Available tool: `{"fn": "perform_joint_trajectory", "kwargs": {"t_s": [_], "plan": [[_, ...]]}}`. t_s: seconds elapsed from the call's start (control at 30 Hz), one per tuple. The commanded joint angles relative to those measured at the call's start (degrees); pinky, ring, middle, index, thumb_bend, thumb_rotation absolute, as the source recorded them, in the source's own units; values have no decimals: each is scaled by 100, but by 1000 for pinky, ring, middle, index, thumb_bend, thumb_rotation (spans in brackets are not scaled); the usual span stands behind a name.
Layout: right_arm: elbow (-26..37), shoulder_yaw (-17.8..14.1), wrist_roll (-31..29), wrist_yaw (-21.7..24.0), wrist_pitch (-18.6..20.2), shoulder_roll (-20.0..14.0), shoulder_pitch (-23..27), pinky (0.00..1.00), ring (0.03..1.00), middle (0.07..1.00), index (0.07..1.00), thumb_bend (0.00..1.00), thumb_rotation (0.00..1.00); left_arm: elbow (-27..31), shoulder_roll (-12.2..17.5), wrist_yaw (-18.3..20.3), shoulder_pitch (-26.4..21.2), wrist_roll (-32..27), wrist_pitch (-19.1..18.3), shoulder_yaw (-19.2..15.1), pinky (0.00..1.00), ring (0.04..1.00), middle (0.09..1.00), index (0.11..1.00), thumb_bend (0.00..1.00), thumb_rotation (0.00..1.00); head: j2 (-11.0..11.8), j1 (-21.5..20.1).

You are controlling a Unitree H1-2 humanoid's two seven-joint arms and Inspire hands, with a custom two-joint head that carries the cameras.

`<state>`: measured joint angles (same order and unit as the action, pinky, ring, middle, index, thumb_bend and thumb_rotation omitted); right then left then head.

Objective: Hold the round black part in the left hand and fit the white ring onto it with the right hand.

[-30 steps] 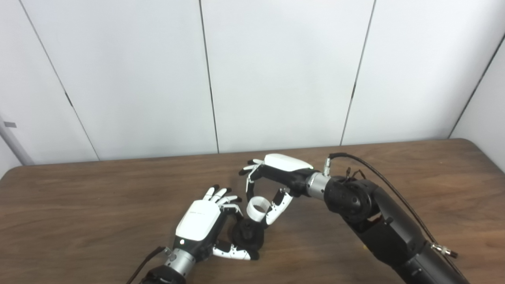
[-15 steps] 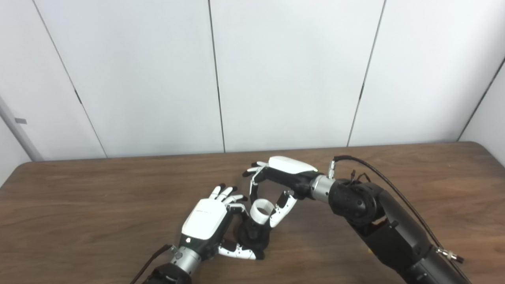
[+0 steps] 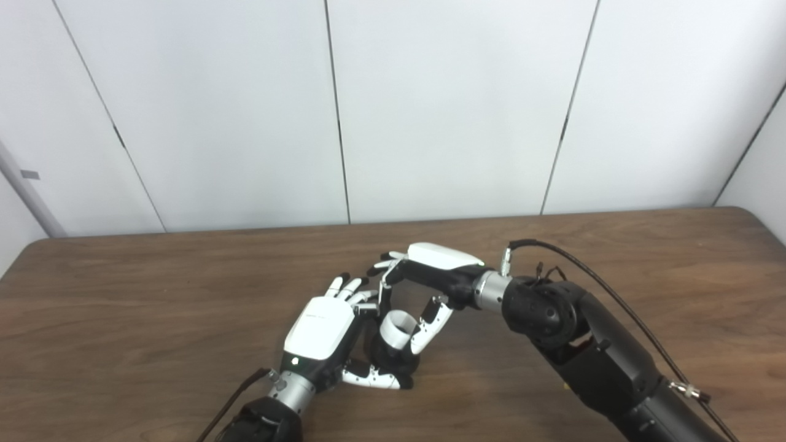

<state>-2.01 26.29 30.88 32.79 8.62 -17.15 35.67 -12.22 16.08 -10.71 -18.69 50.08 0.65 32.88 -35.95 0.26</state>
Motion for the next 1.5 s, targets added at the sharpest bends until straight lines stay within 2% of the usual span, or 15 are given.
{"fn": "perform_joint_trajectory", "kwargs": {"t_s": [0.0, 0.7, 0.87, 0.9, 0.93, 0.97, 1.07, 1.13, 1.47], "plan": [[159, -43, -49, -65, -115, 38, 157, 1000, 1000, 906, 475, 517, 128, -230, 1, 681, 317, 234, -66, 357, 1000, 935, 826, 480, 521, 49, -4, 19], [93, 31, -61, -44, -144, 114, 69, 998, 996, 898, 474, 517, 128, -7, -27, 807, 304, 199, -317, 449, 1000, 930, 825, 480, 521, 49, -33, 78], [150, 18, -54, -8, -46, 118, 75, 1000, 1000, 924, 484, 522, 143, -5, -26, 850, 297, 224, -359, 453, 1000, 933, 830, 481, 521, 49, -22, 65], [174, 26, -47, 8, -39, 109, 83, 992, 1000, 932, 534, 747, 203, -11, -25, 841, 296, 226, -357, 454, 1000, 932, 830, 481, 521, 49, -16, 66], [199, 25, -62, 34, -26, 104, 90, 986, 1000, 947, 606, 872, 272, -27, -26, 810, 297, 226, -341, 453, 1000, 931, 828, 480, 522, 49, -17, 69], [212, 19, -86, 49, -27, 101, 95, 985, 1000, 970, 716, 949, 336, -39, -26, 787, 298, 224, -327, 452, 1000, 927, 824, 480, 522, 49, -20, 69], [203, -20, -170, 57, -72, 99, 102, 978, 1000, 996, 908, 995, 412, -63, -23, 741, 300, 230, -296, 454, 1000, 923, 820, 480, 522, 50, -17, 57], [196, -36, -194, 59, -84, 100, 101, 975, 1000, 1000, 973, 1000, 437, -72, -21, 743, 300, 238, -300, 457, 1000, 922, 819, 480, 522, 50, -24, 54], [229, -54, -214, 80, -44, 58, 80, 987, 1000, 1000, 1000, 1000, 463, -145, -16, 711, 284, 234, -275, 453, 1000, 923, 812, 480, 522, 50, -8, 39]]}}
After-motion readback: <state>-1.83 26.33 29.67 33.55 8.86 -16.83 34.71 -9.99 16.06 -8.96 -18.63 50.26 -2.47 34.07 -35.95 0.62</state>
